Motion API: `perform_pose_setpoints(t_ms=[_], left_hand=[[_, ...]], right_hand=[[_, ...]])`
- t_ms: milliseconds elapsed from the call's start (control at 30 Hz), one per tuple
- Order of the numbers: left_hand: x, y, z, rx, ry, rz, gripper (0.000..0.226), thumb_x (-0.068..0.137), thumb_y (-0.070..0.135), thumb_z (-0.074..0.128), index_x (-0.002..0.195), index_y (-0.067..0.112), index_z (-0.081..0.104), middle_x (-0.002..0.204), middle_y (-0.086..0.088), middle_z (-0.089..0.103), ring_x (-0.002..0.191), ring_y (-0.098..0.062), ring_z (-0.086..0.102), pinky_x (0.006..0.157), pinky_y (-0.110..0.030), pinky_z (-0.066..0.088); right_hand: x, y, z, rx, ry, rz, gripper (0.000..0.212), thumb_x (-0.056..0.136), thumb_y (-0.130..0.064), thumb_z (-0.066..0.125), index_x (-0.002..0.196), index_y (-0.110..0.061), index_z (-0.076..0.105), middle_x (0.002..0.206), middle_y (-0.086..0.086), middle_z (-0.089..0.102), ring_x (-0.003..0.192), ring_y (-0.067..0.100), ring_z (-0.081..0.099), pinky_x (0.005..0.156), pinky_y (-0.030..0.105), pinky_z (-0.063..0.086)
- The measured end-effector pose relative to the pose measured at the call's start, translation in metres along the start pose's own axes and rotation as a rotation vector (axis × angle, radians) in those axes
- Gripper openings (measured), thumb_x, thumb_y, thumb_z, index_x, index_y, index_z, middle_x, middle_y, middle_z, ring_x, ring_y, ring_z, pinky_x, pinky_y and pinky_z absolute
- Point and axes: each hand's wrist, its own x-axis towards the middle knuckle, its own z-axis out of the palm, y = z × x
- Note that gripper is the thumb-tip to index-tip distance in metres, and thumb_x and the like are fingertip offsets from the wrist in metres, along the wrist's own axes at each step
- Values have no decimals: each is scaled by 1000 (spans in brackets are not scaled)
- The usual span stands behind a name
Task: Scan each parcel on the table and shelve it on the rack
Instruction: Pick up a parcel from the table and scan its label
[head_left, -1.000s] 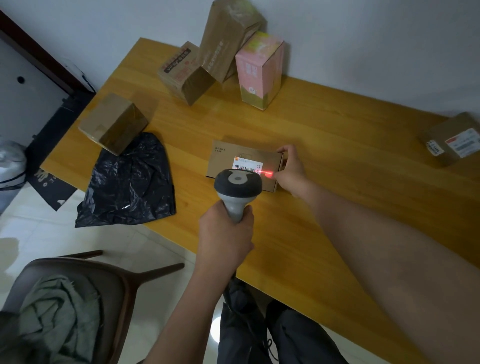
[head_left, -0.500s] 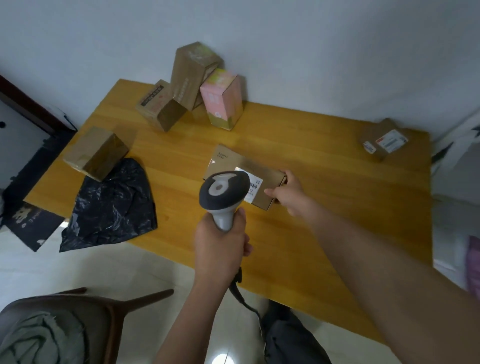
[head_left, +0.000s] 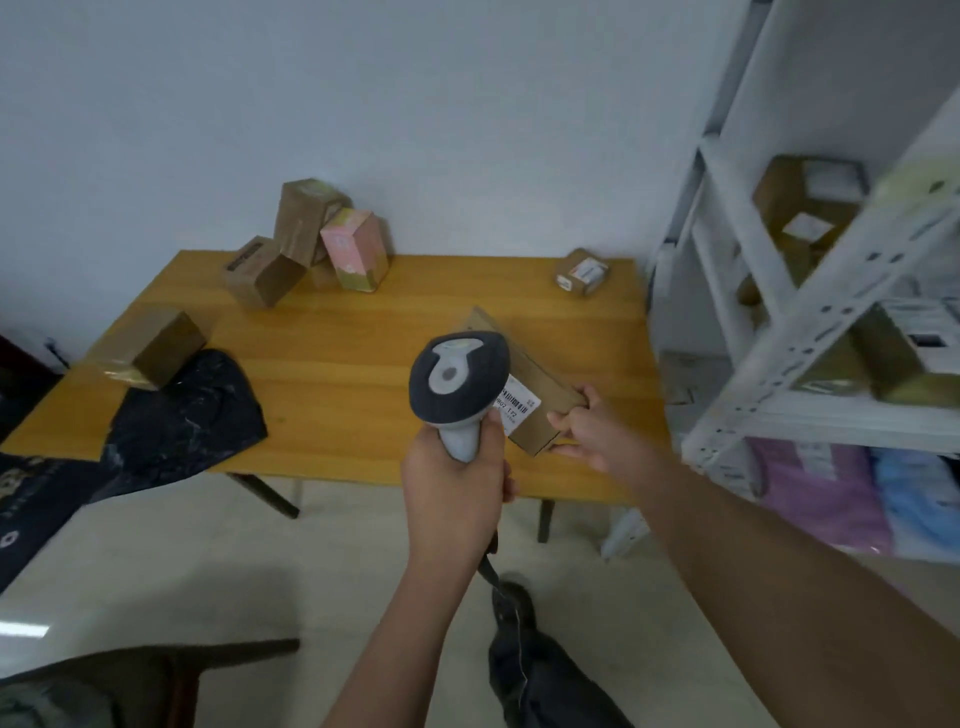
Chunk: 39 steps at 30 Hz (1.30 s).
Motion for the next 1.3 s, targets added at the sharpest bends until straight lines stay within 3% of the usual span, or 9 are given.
perform_pose_setpoints(t_ms=[233, 367, 433, 500, 600, 733, 900, 1067, 1300], left_hand=[[-89, 33, 38, -35, -168, 79, 27, 95, 21, 62, 79, 0, 60, 49, -3, 59, 43, -22, 60, 45, -31, 52], [-121, 46, 63, -26, -269, 144, 30, 96, 19, 60, 70, 2, 59, 51, -13, 59, 44, -22, 59, 46, -38, 51], [-133, 48, 79, -18, -311, 166, 34, 96, 18, 59, 71, -4, 58, 57, -22, 60, 42, -18, 58, 41, -26, 48], [-143, 50, 100, -6, -360, 162, 34, 97, 19, 59, 75, -8, 59, 60, -25, 62, 41, -15, 57, 42, -19, 45], [-156, 54, 139, 7, -429, 167, 34, 96, 21, 59, 76, -7, 60, 57, -18, 63, 41, -15, 60, 44, -25, 49], [-174, 65, 206, 20, -500, 178, 31, 95, 22, 61, 78, -4, 61, 57, -16, 64, 42, -18, 62, 45, -31, 53], [-190, 73, 308, 70, -551, 235, 37, 95, 23, 61, 65, 3, 62, 50, -10, 64, 46, -23, 64, 48, -37, 56], [-206, 86, 435, 76, -532, 212, 36, 94, 25, 62, 72, -4, 62, 55, -13, 64, 49, -25, 64, 53, -44, 56], [-240, 111, 572, 63, -630, 219, 41, 95, 20, 61, 59, 0, 62, 45, -7, 61, 38, -13, 59, 45, -26, 51]], right_hand=[[-102, 44, -116, 221, 87, 22, 52, 88, 21, 49, 126, -14, 45, 127, 11, 53, 110, 31, 55, 88, 47, 51], [-132, 53, -172, 295, 154, 23, 41, 86, 26, 47, 99, -13, 49, 130, 18, 55, 104, 32, 58, 94, 51, 48], [-146, 57, -197, 386, 170, 18, 40, 86, 27, 44, 106, -7, 47, 125, 19, 55, 110, 35, 56, 99, 54, 45], [-154, 62, -222, 499, 177, -4, 45, 87, 26, 44, 123, -1, 44, 126, 19, 56, 115, 39, 55, 92, 54, 48], [-166, 62, -261, 614, 210, -32, 51, 88, 21, 46, 135, 1, 43, 134, 23, 55, 103, 38, 61, 76, 51, 57], [-173, 54, -329, 733, 239, -115, 35, 91, 18, 45, 117, -3, 56, 123, 27, 60, 99, 39, 62, 91, 54, 51], [-158, 25, -431, 766, 340, -163, 47, 91, 14, 50, 135, -3, 44, 130, 23, 57, 101, 37, 64, 65, 45, 60], [-140, -11, -549, 773, 341, -196, 44, 92, 12, 50, 132, -3, 43, 126, 24, 59, 104, 40, 64, 64, 45, 61], [-141, -35, -703, 822, 471, -232, 36, 95, 10, 47, 128, -4, 44, 122, 18, 60, 97, 36, 65, 70, 44, 60]])
